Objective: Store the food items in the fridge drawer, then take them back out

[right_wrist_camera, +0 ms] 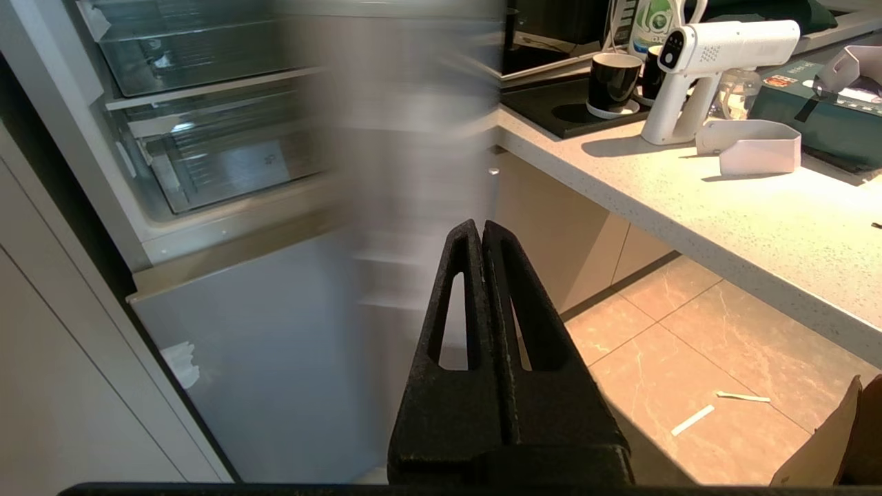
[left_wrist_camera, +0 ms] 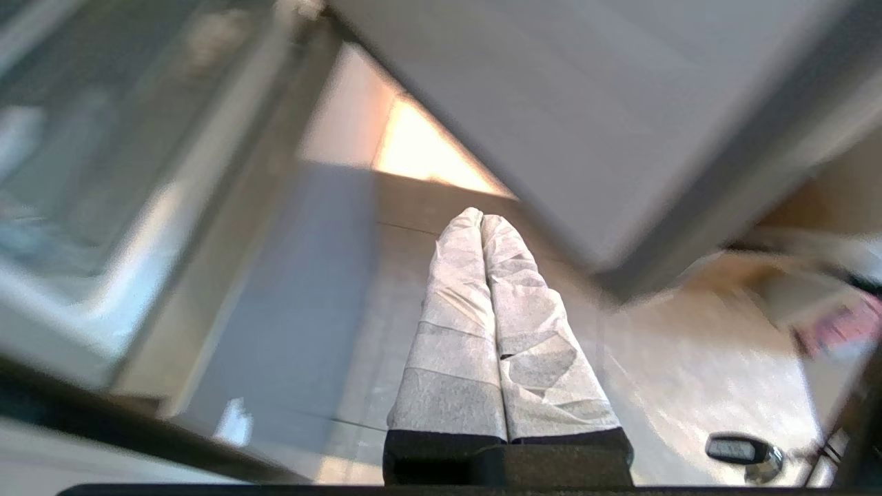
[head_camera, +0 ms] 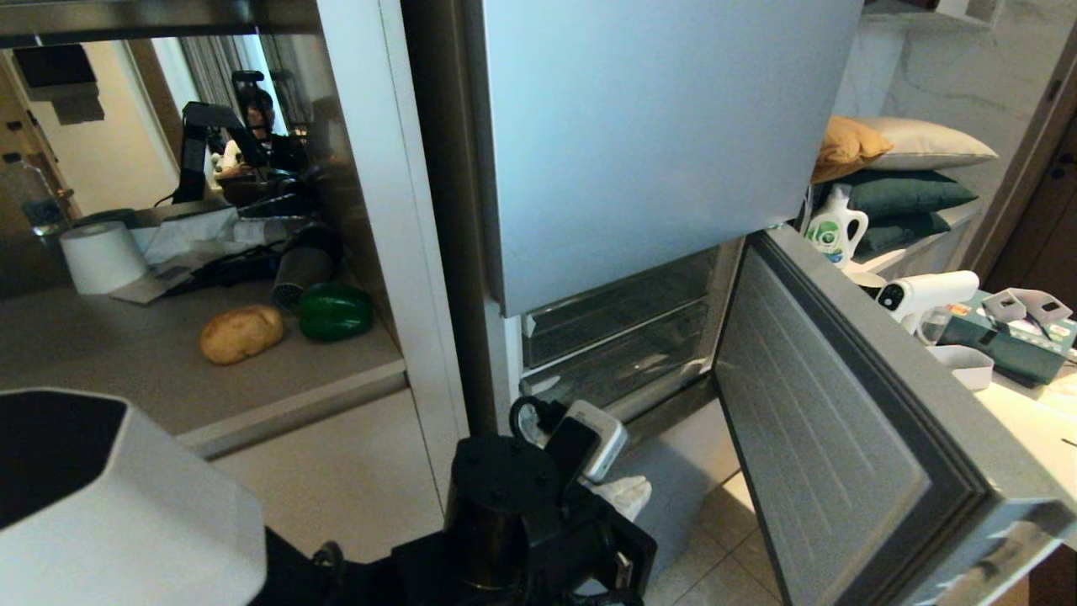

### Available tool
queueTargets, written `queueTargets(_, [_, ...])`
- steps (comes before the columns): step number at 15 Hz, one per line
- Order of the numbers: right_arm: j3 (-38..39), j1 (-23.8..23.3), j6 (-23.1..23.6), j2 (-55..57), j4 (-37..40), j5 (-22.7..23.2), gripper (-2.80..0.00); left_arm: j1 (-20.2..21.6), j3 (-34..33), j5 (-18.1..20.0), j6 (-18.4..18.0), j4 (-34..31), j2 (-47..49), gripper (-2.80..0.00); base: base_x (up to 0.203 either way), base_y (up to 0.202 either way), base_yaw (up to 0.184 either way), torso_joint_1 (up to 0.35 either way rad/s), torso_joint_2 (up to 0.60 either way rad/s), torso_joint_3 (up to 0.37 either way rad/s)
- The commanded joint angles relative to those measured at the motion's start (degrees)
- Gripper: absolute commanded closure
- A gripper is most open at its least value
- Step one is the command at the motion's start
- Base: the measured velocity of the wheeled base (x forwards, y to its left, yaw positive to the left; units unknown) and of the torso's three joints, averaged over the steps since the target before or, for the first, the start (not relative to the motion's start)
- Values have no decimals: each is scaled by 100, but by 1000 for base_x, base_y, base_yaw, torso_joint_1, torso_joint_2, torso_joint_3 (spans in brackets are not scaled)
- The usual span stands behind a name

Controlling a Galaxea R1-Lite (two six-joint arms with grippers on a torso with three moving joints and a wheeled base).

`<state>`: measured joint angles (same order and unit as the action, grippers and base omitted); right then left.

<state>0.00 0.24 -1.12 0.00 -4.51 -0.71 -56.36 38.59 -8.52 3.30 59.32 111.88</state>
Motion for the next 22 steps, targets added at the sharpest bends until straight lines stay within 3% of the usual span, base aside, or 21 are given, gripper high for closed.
queueTargets(1, [176, 2, -2, -9, -6, 0, 0, 96, -142, -172, 14, 29, -637, 0, 0, 0, 0, 0, 0, 0])
queueTargets(3, [176, 2, -2, -9, -6, 0, 0, 410, -251, -313, 11, -7, -1246, 0, 0, 0, 0, 0, 0, 0])
queueTargets(9, [176, 2, -2, -9, -6, 0, 0, 2383, -1156, -370, 11, -50, -3213, 0, 0, 0, 0, 0, 0, 0])
queueTargets(13, [176, 2, -2, -9, -6, 0, 0, 3177, -1997, -531, -2, -314, -4764, 0, 0, 0, 0, 0, 0, 0])
queueTargets(18, [176, 2, 7, -9, -6, 0, 0, 4585, -2847, -1084, 4, -1983, -7051, 0, 0, 0, 0, 0, 0, 0])
queueTargets(20, [176, 2, 7, -9, -6, 0, 0, 4802, -3057, -1015, -43, -3281, -8136, 0, 0, 0, 0, 0, 0, 0])
queueTargets(22, [176, 2, 15, -9, -6, 9, 0, 4894, -3220, -714, -128, -4830, -9171, 0, 0, 0, 0, 0, 0, 0])
